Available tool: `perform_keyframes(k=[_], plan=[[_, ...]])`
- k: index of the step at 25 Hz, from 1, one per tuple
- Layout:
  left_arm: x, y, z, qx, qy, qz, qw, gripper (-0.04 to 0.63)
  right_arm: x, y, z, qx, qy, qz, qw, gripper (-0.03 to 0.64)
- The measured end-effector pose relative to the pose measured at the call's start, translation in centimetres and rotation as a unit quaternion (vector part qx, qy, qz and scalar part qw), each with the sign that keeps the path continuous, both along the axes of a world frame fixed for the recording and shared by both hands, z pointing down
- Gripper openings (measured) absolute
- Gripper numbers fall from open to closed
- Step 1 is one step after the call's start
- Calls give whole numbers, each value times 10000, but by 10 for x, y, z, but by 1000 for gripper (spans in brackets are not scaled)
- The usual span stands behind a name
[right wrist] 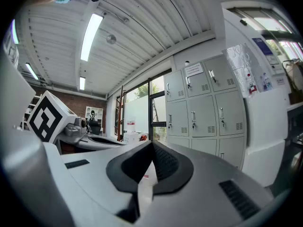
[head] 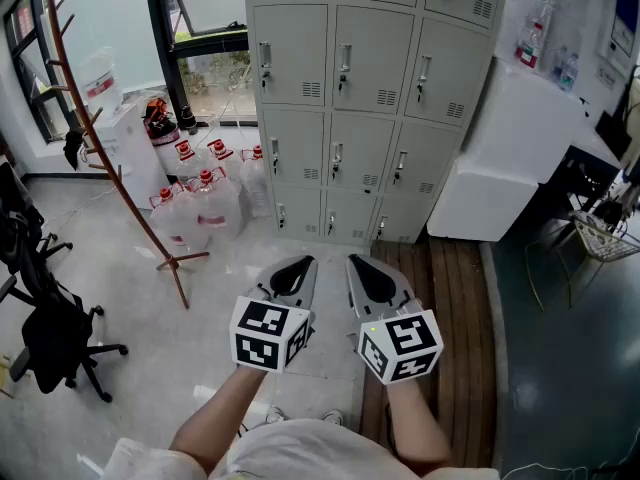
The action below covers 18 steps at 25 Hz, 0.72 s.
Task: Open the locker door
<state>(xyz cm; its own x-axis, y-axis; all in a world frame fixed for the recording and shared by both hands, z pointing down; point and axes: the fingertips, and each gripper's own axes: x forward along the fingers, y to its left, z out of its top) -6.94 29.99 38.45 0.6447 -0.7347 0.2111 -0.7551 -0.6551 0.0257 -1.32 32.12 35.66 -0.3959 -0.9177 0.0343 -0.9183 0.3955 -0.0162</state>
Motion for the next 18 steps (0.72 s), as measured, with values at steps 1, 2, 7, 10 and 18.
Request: perform_keyframes(k=[1,2,7,10,18], plan=[[5,1,1,-6,-16,6,10000,6,4,1,1,-8,-27,-9,10000,2],[10,2,1,-12,-33,11,10000,6,8,1,2,-16,-53,-16,10000,2],[33,8,1,-34,-103,10,9999,6,31,5,3,-47,-133,-11,9999,2],[44,11,1,-41,-146,23,9999,6,44,5,3,-57,-207,-20,9998,2],[59,1,12,-142,-137,4,9998,6,57,-4,16,-145,-214,-103,9996,2]])
